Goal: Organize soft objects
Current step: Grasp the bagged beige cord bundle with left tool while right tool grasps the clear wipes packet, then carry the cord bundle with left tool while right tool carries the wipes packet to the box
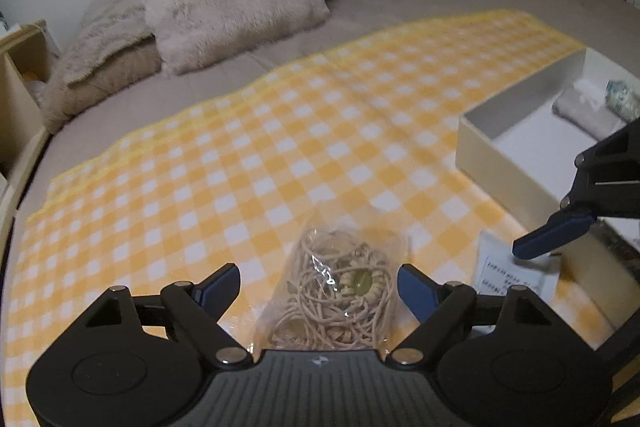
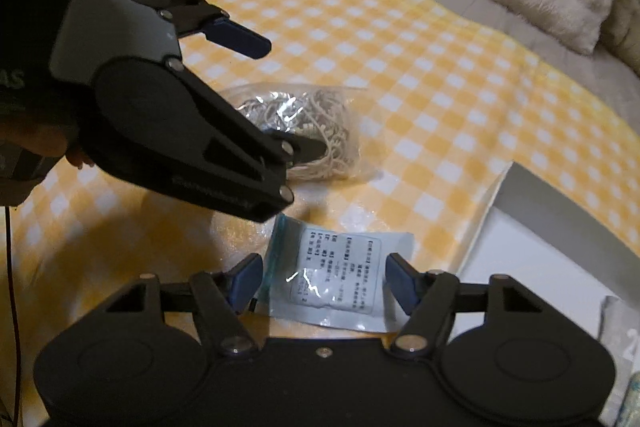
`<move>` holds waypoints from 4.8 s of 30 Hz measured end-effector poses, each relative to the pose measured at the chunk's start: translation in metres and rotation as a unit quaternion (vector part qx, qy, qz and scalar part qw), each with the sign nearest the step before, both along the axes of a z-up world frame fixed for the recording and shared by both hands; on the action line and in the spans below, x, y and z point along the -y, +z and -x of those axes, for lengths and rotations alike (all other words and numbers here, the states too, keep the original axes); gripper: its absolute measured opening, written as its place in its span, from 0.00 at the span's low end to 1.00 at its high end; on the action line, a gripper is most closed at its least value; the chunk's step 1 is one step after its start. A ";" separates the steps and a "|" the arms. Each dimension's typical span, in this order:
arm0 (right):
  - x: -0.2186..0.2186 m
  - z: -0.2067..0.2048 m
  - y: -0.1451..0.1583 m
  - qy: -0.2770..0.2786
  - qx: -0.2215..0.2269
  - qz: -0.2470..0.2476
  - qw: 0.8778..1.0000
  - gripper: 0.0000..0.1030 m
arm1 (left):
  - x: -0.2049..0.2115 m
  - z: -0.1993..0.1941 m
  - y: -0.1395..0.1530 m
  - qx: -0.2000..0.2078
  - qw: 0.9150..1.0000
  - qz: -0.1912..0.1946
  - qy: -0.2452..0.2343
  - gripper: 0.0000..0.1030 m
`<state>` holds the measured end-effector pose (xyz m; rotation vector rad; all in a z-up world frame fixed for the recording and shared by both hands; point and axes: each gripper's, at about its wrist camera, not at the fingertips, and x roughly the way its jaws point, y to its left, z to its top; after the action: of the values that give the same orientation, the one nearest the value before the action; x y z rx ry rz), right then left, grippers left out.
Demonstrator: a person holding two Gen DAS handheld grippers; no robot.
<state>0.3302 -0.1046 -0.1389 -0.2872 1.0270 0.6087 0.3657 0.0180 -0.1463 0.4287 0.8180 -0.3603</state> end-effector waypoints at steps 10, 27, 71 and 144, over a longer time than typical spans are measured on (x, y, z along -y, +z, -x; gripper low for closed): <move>-0.008 -0.002 -0.017 0.044 -0.005 0.001 0.999 0.58 | -0.003 -0.020 -0.015 -0.047 0.998 0.030 0.005 0.67; -0.029 0.024 -0.004 0.089 -0.032 -0.037 0.995 0.54 | -0.022 -0.026 -0.012 -0.064 0.994 0.018 0.089 0.59; -0.042 0.030 -0.021 0.026 -0.022 -0.062 0.997 0.82 | -0.101 -0.013 0.013 -0.043 0.972 0.063 0.222 0.43; 0.229 0.025 0.064 -0.225 0.044 -0.137 0.964 0.70 | 0.122 0.000 0.011 -0.124 0.918 0.301 0.226 0.47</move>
<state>0.3050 -0.3341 -0.0748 0.1615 0.8714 0.3136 0.3660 -0.1044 -0.1353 -0.3911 0.9739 -0.2182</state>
